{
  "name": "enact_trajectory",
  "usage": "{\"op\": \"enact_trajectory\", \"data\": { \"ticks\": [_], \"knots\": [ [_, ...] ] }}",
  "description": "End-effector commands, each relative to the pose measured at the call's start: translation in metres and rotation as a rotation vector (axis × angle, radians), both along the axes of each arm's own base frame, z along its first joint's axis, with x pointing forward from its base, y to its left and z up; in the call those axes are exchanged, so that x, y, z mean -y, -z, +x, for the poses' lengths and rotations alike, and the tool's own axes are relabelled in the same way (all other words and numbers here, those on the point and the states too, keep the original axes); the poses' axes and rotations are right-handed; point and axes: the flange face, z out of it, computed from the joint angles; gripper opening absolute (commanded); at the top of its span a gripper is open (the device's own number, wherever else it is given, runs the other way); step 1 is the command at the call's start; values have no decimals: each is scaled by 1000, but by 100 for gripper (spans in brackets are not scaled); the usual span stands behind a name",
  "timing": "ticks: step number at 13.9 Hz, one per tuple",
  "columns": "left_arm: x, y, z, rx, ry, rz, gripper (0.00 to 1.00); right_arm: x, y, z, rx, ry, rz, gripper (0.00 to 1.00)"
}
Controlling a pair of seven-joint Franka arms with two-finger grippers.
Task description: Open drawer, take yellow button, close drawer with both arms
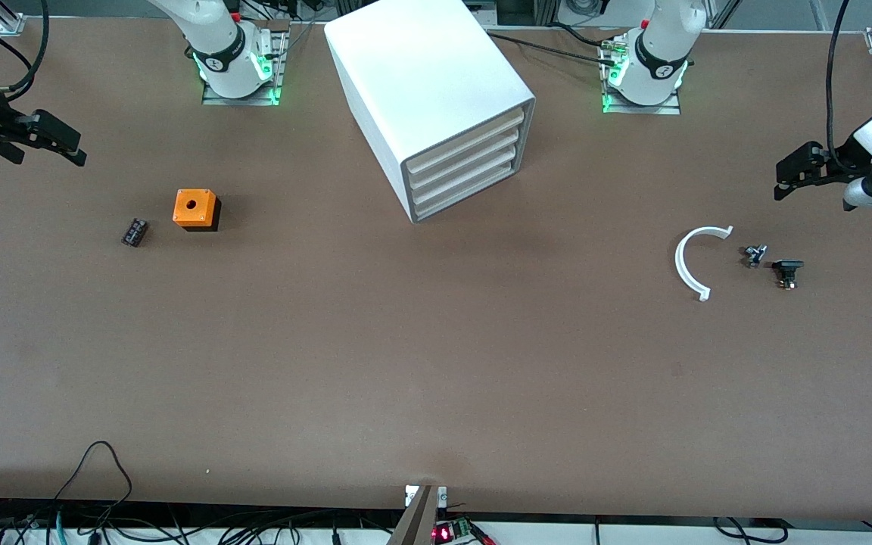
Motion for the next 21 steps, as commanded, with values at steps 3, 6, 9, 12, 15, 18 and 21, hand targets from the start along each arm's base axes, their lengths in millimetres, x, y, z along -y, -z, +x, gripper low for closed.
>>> {"op": "enact_trajectory", "data": {
  "ticks": [3, 6, 9, 12, 15, 18, 21],
  "knots": [
    [14, 22, 18, -56, 16, -34, 100, 1, -9, -5, 3, -9, 4, 100],
    [19, 27, 21, -79, 17, -58, 100, 1, -9, -5, 6, -9, 4, 100],
    [26, 40, 22, -140, -2, -128, 100, 1, -9, -5, 7, -11, 3, 100],
    [40, 59, 24, -223, -2, -211, 100, 0, -10, -5, 8, -12, 3, 100],
    [57, 108, 28, -361, -4, -355, 100, -1, -11, -4, 16, -14, 1, 100],
    [80, 151, 27, -459, -5, -437, 100, -3, -10, -3, 14, -17, 2, 100],
    [112, 200, 32, -551, 3, -516, 100, -4, -10, -3, 17, -21, -6, 100]
  ]
}}
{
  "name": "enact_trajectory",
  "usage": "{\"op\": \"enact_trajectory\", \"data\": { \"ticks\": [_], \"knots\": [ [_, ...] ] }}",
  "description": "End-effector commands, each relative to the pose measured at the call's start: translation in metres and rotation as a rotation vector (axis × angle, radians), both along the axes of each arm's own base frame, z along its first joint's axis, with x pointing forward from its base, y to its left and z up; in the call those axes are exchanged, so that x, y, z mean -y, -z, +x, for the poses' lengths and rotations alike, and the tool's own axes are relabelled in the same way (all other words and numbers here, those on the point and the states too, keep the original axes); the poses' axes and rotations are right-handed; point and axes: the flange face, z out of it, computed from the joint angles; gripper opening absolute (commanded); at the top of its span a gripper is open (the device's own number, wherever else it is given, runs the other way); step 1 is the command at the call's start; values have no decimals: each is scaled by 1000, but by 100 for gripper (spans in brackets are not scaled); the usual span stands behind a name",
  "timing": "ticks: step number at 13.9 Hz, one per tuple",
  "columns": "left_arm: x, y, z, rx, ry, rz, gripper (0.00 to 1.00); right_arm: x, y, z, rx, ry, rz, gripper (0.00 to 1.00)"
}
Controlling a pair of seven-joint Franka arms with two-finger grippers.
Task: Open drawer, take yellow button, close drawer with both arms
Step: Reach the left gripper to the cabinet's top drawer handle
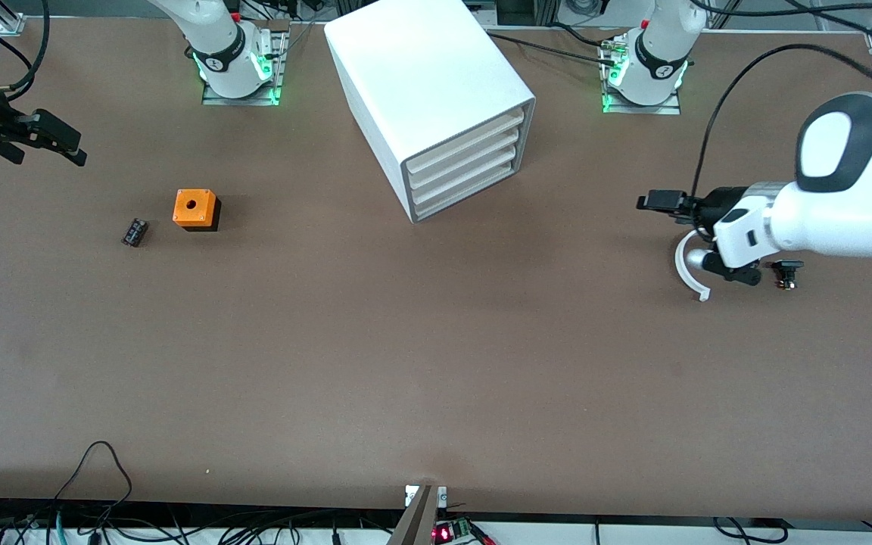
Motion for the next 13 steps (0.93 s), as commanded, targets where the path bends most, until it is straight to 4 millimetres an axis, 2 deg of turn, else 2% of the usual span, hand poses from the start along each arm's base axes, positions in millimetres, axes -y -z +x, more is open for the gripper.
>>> {"op": "enact_trajectory", "data": {
  "ticks": [1, 3, 6, 7, 11, 13],
  "knots": [
    [30, 36, 2, -84, 1, -95, 100, -2, -9, -3, 15, -20, -13, 100],
    [58, 48, -7, -97, 74, -154, 100, -2, -8, -1, 18, -20, -16, 100],
    [100, 94, -50, -220, 76, -355, 100, -2, -7, 0, 21, -20, -20, 100],
    [121, 106, -65, -245, 96, -438, 100, -2, -8, 0, 21, -20, -20, 100],
    [162, 132, -103, -297, 168, -495, 100, -3, -13, 2, 27, -21, -19, 100],
    [181, 144, -123, -331, 151, -521, 99, -5, -12, 6, 22, -23, -19, 100]
  ]
}}
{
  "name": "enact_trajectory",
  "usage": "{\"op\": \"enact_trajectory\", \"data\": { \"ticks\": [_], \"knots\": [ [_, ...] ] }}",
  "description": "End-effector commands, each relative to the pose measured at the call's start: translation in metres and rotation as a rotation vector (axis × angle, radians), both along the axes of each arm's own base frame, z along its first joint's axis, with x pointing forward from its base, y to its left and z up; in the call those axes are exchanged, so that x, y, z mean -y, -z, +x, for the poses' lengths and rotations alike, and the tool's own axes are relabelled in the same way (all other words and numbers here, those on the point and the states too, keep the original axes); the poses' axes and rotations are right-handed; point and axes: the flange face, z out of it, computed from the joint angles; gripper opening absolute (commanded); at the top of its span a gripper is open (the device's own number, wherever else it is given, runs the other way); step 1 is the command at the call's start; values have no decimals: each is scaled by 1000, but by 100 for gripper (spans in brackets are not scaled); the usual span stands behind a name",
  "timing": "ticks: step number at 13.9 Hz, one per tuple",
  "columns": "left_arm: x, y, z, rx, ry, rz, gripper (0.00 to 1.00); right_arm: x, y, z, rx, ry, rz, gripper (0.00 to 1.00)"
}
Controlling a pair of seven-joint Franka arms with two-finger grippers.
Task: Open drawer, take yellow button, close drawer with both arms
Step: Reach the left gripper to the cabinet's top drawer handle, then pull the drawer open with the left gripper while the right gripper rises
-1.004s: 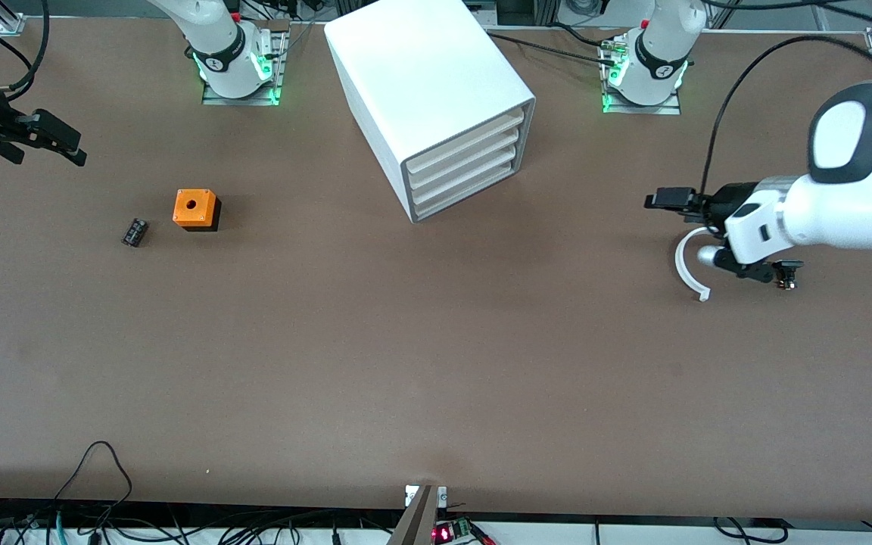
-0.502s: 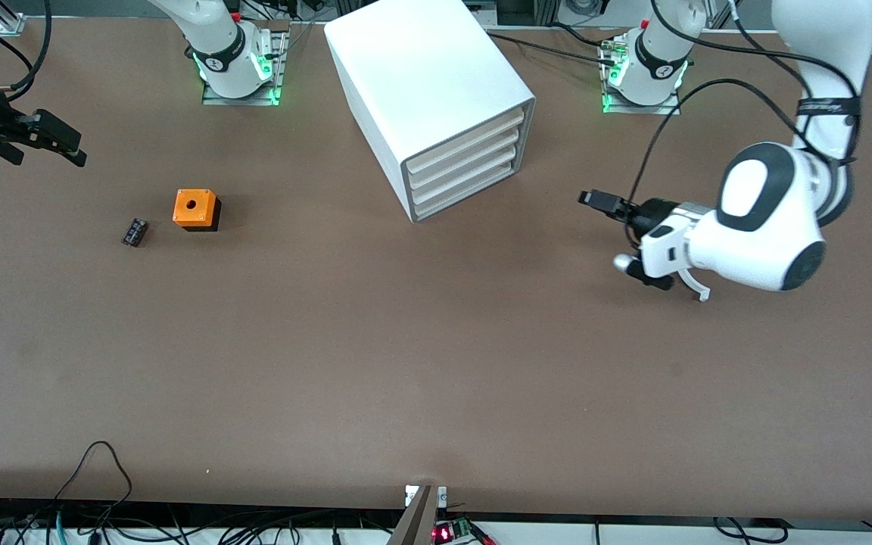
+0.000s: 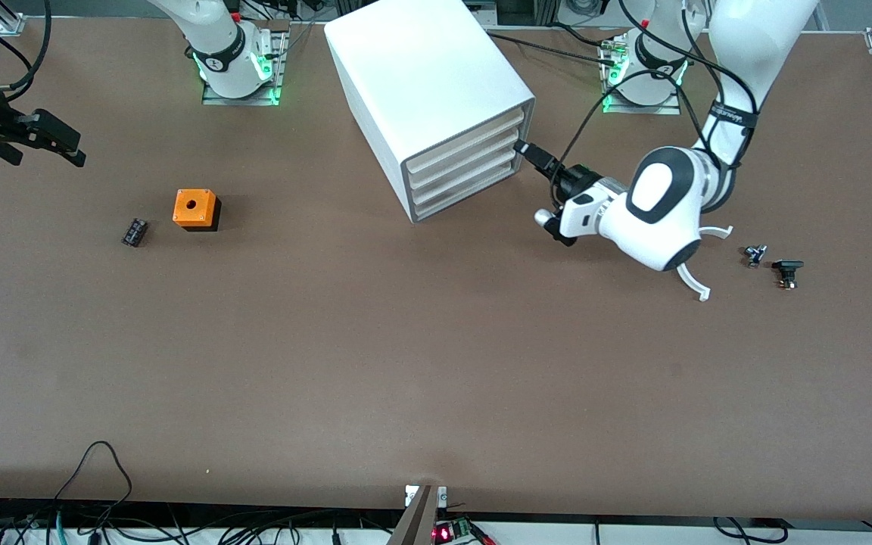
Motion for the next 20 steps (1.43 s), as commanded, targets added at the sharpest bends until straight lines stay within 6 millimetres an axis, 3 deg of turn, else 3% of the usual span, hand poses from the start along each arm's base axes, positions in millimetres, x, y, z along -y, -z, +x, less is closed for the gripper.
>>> {"op": "enact_trajectory", "data": {
  "ticks": [1, 5, 9, 10, 12, 15, 17, 20],
  "knots": [
    [19, 13, -25, -42, -49, -58, 99, -4, -7, 4, 5, -15, -12, 100],
    [31, 22, -39, -44, -50, -48, 93, -5, -3, 8, 4, -19, -16, 100],
    [44, 28, -55, -56, -39, -47, 62, -5, -4, 12, 6, -17, -18, 100],
    [45, 32, -59, -61, -44, -45, 48, -5, -4, 12, 4, -17, -18, 100],
    [45, 33, -58, -53, -49, -40, 0, -6, -1, 13, 0, -15, -17, 100],
    [41, 30, -53, -39, -47, -33, 0, -6, 11, 19, -21, -16, -23, 100],
    [27, 25, -36, -15, -82, -26, 0, -8, 22, 26, -41, -17, -26, 100],
    [-24, 20, 13, 84, -213, 23, 0, -11, 35, 43, -68, -17, -34, 100]
  ]
}}
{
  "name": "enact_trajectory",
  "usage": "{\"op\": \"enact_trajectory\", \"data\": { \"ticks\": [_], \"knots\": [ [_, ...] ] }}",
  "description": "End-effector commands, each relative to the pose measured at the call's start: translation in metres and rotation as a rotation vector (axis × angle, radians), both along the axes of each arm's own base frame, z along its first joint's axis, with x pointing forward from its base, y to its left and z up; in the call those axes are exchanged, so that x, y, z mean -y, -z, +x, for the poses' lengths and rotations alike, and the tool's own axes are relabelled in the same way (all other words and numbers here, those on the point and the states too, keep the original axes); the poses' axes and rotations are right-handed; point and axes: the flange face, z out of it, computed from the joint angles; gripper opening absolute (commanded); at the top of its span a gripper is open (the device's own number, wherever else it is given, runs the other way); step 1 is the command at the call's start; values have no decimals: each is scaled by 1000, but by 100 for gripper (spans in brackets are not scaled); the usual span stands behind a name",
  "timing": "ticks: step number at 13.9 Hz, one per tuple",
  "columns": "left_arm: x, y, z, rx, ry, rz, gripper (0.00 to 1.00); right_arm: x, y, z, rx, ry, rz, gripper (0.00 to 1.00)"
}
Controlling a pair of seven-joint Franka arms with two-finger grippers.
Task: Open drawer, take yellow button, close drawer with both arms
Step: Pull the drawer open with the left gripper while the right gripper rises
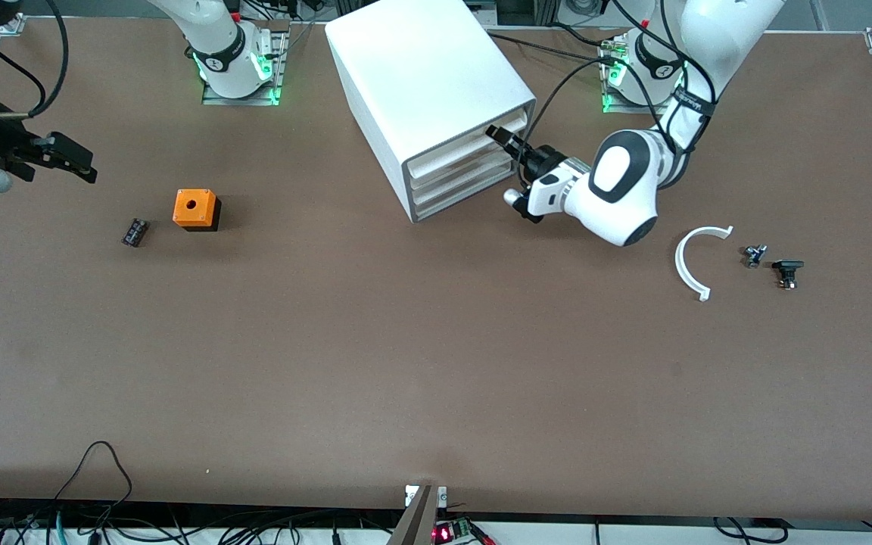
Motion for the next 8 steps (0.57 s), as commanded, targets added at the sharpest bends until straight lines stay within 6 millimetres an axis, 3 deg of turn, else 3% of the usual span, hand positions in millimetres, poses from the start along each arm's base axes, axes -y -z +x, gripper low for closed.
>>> {"op": "enact_trajectory", "data": {
  "ticks": [1, 4, 6, 7, 8],
  "knots": [
    [-55, -4, 53, 144, -147, 94, 0, -4, 1, 17, -9, -12, -15, 100],
    [-85, -7, 77, 208, -236, 140, 0, -8, 15, 22, -35, -15, -15, 100],
    [-88, -13, 85, 229, -257, 148, 0, -11, 17, 23, -39, -21, -14, 100],
    [-88, -13, 85, 234, -256, 146, 80, -23, 17, 23, -39, -41, -15, 100],
    [-92, -18, 87, 244, -261, 140, 100, -34, 17, 23, -39, -61, -14, 100]
  ]
}}
